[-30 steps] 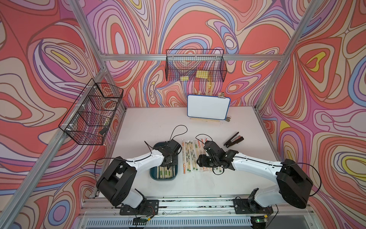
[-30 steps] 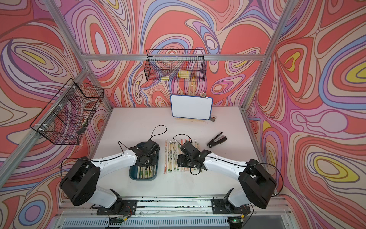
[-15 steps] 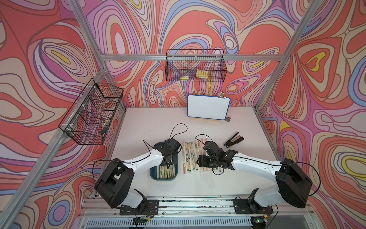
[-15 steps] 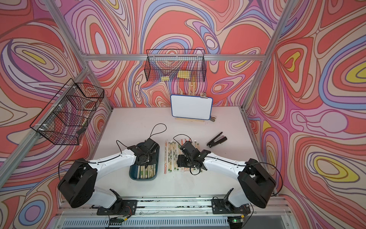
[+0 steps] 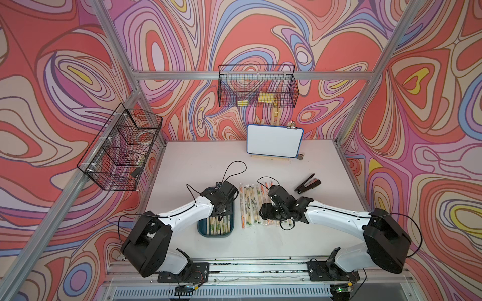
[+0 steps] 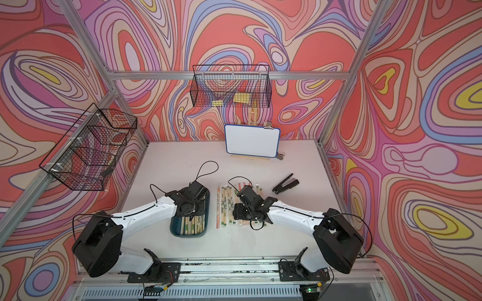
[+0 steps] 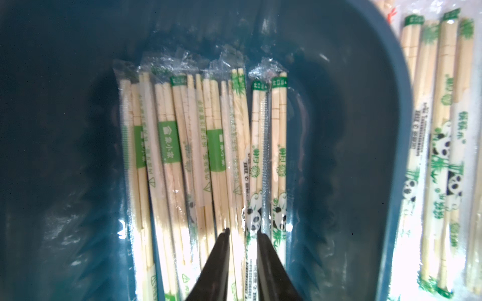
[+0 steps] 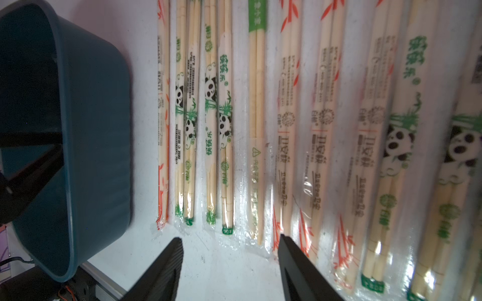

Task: Take the paired disposable chopsticks out of the storage box
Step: Pick up the paired disposable chopsticks from the storage box.

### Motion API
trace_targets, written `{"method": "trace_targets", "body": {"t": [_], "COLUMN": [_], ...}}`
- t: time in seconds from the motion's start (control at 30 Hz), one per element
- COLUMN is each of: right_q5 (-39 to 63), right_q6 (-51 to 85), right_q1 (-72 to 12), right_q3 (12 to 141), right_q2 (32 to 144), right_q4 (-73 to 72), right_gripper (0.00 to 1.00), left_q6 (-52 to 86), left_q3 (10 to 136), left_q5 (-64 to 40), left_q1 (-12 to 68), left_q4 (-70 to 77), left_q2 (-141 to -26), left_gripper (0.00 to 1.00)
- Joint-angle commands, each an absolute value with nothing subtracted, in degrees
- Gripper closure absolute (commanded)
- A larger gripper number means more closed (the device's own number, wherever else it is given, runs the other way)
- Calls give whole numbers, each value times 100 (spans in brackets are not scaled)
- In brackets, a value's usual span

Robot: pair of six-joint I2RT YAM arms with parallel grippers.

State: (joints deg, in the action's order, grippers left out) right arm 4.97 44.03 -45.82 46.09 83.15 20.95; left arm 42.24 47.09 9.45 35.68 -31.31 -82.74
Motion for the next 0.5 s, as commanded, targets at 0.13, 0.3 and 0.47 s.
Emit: {"method": "trace_targets", "body": {"t": [0.13, 0.3, 0.47], "right_q5": [457, 462, 464], "right_q6": [4391, 4392, 4386], "right_q1": [-4579, -4579, -4580], "right_q3": [4682, 4686, 4685], "right_q2": [8365, 8388, 8398], "right_q4": [2045, 2030, 2037], "right_gripper": [36, 36, 36], "left_q6": [4228, 4225, 4243], "left_q3": [4772, 4746, 4707], "left_q5": [808, 818, 822], "left_q1": [3550, 3546, 3551], "left_q4": [-2972, -2910, -2853], "left_q2": [-8575, -8694, -8863], "left_gripper": [73, 75, 75]}}
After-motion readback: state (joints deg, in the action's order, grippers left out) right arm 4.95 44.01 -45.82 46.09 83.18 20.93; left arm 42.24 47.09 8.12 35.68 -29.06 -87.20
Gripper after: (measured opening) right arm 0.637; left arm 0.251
